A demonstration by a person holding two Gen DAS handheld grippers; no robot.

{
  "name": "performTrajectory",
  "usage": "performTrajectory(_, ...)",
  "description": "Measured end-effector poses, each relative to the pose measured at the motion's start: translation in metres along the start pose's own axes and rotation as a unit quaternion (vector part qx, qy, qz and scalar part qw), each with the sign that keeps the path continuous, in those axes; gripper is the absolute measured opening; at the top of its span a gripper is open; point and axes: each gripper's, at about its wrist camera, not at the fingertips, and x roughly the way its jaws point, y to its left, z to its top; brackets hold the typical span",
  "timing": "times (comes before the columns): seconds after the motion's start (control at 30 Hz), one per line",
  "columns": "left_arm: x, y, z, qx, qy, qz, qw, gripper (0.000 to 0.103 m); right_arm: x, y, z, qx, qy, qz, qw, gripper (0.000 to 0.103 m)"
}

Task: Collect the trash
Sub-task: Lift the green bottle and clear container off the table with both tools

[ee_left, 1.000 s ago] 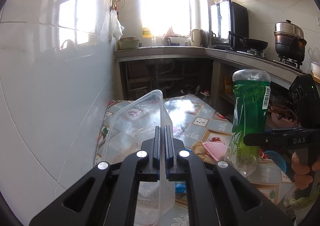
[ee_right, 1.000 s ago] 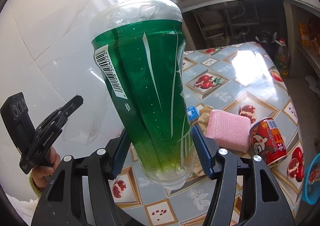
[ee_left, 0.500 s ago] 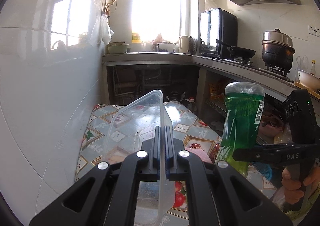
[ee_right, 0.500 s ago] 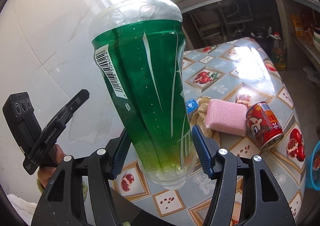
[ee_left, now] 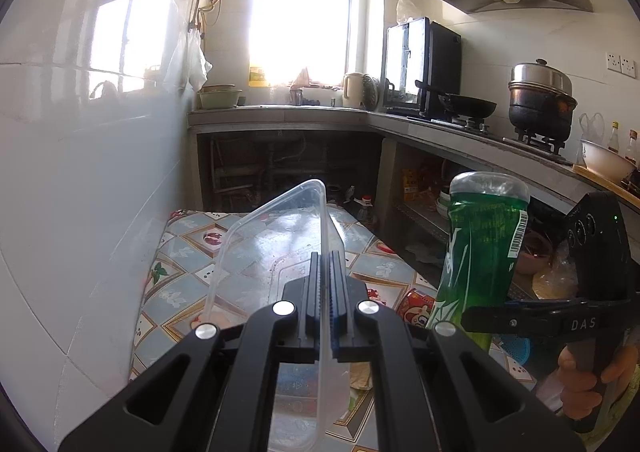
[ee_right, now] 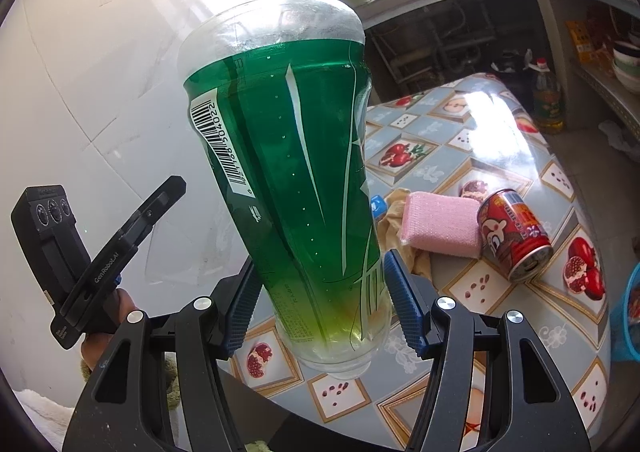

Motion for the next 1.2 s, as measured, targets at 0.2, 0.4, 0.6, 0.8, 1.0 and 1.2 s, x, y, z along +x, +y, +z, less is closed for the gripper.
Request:
performTrajectory(0.2, 0.003, -0.009, 0.002, 0.006, 0.001, -0.010, 0.9999, 0.003, -0.010, -0.007, -0.004, 0.006, -0.009, -0.003, 1.000, 0.058)
performTrajectory(0.4, 0.007, -0.020, 0.002, 0.012, 0.003, -0.021, 0.9997, 0.003, -0.026, -0.013, -0.007, 0.012, -0.018, -0.007, 1.000, 0.058)
performTrajectory(0.6, 0.014, -0.035, 0.003, 0.021, 0.008, -0.034, 0.9992, 0.003, -0.038, -0.024, -0.009, 0.022, -0.027, -0.010, 0.999, 0.058)
performTrajectory(0.8, 0.025, -0.053, 0.005, 0.028, 0.015, -0.051, 0.9982, 0.003, -0.052, -0.037, -0.011, 0.032, -0.042, -0.021, 0.998, 0.058)
performTrajectory(1.0, 0.040, -0.076, 0.008, 0.030, 0.027, -0.082, 0.9958, 0.003, -0.071, -0.054, -0.014, 0.049, -0.062, -0.035, 0.996, 0.058)
performTrajectory(1.2, 0.055, -0.111, 0.015, 0.036, 0.034, -0.123, 0.9912, 0.003, -0.097, -0.072, -0.017, 0.066, -0.087, -0.056, 0.993, 0.058)
